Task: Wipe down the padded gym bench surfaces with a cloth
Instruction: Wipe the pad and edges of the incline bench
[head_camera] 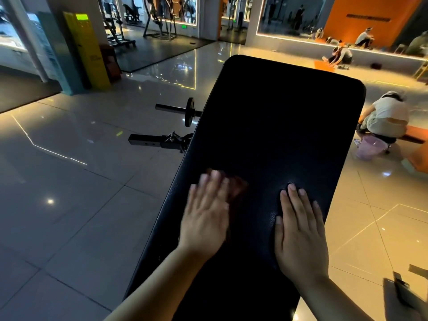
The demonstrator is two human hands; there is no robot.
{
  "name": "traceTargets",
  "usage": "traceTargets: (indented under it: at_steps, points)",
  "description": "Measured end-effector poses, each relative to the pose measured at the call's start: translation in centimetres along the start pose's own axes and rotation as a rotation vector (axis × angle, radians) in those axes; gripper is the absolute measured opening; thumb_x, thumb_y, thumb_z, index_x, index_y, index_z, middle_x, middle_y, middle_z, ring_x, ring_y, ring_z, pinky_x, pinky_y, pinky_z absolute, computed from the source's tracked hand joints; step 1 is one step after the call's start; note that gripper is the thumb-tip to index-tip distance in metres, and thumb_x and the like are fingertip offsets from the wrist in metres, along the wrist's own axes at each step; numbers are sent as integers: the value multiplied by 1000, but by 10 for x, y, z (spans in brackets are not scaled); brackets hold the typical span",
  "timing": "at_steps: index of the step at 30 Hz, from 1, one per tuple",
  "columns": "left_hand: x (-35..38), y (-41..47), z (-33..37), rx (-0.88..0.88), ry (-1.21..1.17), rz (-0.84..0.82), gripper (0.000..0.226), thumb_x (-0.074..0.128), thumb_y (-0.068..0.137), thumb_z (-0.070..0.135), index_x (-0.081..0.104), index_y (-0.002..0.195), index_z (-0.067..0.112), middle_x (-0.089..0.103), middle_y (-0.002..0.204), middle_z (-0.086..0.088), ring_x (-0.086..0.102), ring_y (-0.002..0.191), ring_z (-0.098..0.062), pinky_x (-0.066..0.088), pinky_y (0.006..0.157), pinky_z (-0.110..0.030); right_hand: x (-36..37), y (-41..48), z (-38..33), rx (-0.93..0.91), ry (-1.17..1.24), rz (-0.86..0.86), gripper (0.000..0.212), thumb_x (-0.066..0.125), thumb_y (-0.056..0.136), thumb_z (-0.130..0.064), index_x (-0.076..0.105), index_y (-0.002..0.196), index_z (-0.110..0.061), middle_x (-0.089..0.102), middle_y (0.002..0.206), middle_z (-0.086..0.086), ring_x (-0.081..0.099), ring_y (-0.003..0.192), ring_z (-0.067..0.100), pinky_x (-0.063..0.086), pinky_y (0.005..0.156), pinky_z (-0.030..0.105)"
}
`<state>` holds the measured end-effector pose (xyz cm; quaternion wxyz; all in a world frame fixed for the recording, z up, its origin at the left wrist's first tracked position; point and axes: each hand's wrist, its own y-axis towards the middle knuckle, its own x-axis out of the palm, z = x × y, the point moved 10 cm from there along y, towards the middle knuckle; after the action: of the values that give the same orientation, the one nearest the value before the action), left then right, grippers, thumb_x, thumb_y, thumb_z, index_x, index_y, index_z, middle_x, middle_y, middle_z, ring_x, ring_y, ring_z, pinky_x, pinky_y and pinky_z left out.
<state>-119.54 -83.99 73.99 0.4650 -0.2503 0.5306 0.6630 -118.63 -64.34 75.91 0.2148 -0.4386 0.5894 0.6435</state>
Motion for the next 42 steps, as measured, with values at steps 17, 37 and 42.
traceTargets:
  at_steps: [17, 37, 42]
  points:
    - [4, 30, 0, -350, -126, -9, 60, 20, 104, 32, -1, 159, 19, -23, 163, -8, -28, 148, -23, -11, 123, -44, -6, -3, 19, 201, 118, 60, 61, 32, 103, -31, 25, 156, -1, 16, 167, 10, 7, 155, 25, 15, 124, 51]
    - [24, 31, 128, 430, 75, -107, 56, 22, 104, 36, 19, 158, 22, 2, 167, 2, -2, 153, -14, 5, 124, -45, -12, -14, 34, 245, 513, 224, 63, 34, 95, -15, 22, 155, 0, 20, 166, 12, 14, 154, 29, 12, 125, 46]
    - [17, 85, 128, 169, -37, -70, 55, 21, 107, 36, 11, 159, 21, -8, 167, 2, -15, 152, -17, -6, 124, -46, -11, -11, 34, 242, 478, 220, 65, 32, 94, -19, 23, 154, 2, 19, 165, 14, 14, 154, 29, 12, 126, 47]
